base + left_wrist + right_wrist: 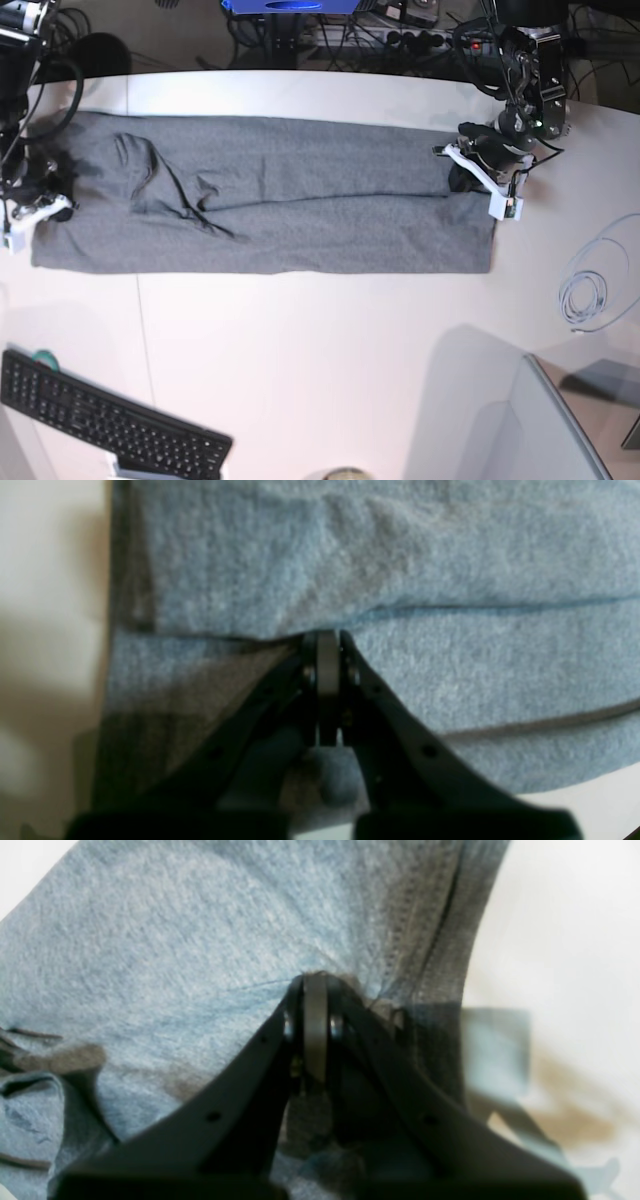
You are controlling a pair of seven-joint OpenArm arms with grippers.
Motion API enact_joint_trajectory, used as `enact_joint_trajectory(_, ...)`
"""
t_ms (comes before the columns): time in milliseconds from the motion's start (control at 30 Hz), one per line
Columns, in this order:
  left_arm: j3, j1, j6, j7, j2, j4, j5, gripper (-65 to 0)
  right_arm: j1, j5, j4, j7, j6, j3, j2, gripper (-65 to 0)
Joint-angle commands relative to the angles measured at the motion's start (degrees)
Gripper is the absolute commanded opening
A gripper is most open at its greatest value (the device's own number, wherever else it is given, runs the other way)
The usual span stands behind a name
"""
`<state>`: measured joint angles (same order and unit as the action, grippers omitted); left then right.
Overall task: Layout the t-shirt on the table in an organized manner, then fold the t-shirt properly
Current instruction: 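Grasp the folded shirt's ends with both grippers, then pull the folded shirt ends apart with both grippers to straighten it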
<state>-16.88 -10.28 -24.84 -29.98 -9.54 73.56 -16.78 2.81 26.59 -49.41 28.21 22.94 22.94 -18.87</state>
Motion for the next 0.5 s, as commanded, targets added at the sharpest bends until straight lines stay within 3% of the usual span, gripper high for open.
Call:
enact_joint_trajectory(0, 0.1, 0.2, -0.1, -0.5, -0.2, 0.4, -0.1, -65.0, -1.2, -4.7, 0.7, 5.1, -2.8, 0.0, -0.2, -64.2)
enact_joint_trajectory(133, -1.4, -1.4, -0.1, -0.7, -0.2, 5.3, -0.3, -65.0, -2.2, -4.7, -2.1, 5.6, -2.8, 0.1, -0.2, -64.2)
enact_joint_trajectory(300, -5.5, -4.6, -0.3, -4.4, 0.1, 17.9, -0.4, -65.0, -7.1, -4.6, -17.7, 9.8, -2.8, 1.9, 2.0, -64.2)
enact_joint_trajectory(467, -16.7, -4.8, -2.1, -9.5, 1.4, 24.3, -0.4, -65.0, -11.6, -4.8, -34.7, 13.8, -2.5, 7.3, 6.2, -63.9)
